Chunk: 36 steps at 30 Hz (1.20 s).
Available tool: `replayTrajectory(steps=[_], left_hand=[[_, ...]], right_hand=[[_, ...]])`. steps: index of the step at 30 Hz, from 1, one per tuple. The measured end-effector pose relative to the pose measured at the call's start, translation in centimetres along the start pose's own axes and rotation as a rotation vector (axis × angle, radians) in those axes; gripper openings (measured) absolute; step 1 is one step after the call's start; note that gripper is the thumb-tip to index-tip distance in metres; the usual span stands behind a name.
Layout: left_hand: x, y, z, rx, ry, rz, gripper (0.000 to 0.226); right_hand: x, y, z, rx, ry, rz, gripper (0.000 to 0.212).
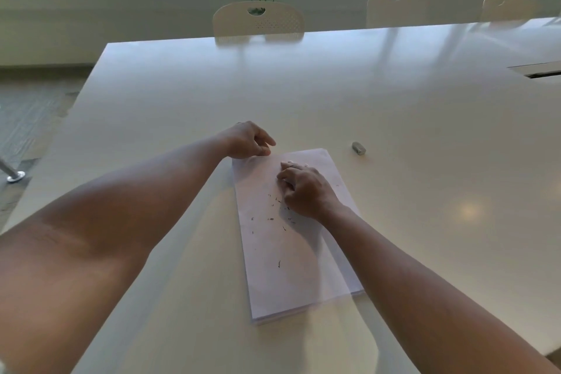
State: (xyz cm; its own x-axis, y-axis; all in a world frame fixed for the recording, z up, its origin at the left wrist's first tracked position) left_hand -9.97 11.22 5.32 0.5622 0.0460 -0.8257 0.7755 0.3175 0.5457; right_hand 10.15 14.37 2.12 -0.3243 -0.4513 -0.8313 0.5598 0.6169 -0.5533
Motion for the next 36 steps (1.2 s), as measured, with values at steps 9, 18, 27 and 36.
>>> replayTrajectory(steps=[9,18,27,36], left_hand=[[0.0,-0.6,0.2,0.015,-0.026,0.007,0.038],[-0.3,0.0,0.2,0.008,-0.037,-0.075,0.033],[-0.5,0.2,-0.1,0.005,-0.101,-0.164,0.035],[-0.9,0.4,-0.4,-0.016,-0.217,-0.229,0.051]], right_hand=[[-0.2,-0.8,0.3,0.011,0.01,0.005,0.038],[0.9,-2.9,-0.6,0.029,-0.089,0.042,0.038],[1.0,-2.5,-0.7,0.115,0.067,-0.242,0.015],[1.8,-4.0,-1.0,0.017,-0.076,0.033,0.024]])
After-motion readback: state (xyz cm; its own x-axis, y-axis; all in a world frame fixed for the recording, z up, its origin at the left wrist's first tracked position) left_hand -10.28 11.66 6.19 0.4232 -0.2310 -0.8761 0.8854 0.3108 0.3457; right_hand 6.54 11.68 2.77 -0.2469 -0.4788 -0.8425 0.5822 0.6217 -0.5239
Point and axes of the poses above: each hand's wrist, its own z-axis away from the middle knuckle, its own x-axis out of the palm, y = z × x, the point moved 2 cm from there along -z, towards the middle knuckle, and after that the axes turned 6 degrees about x, right-handed, at the moved point
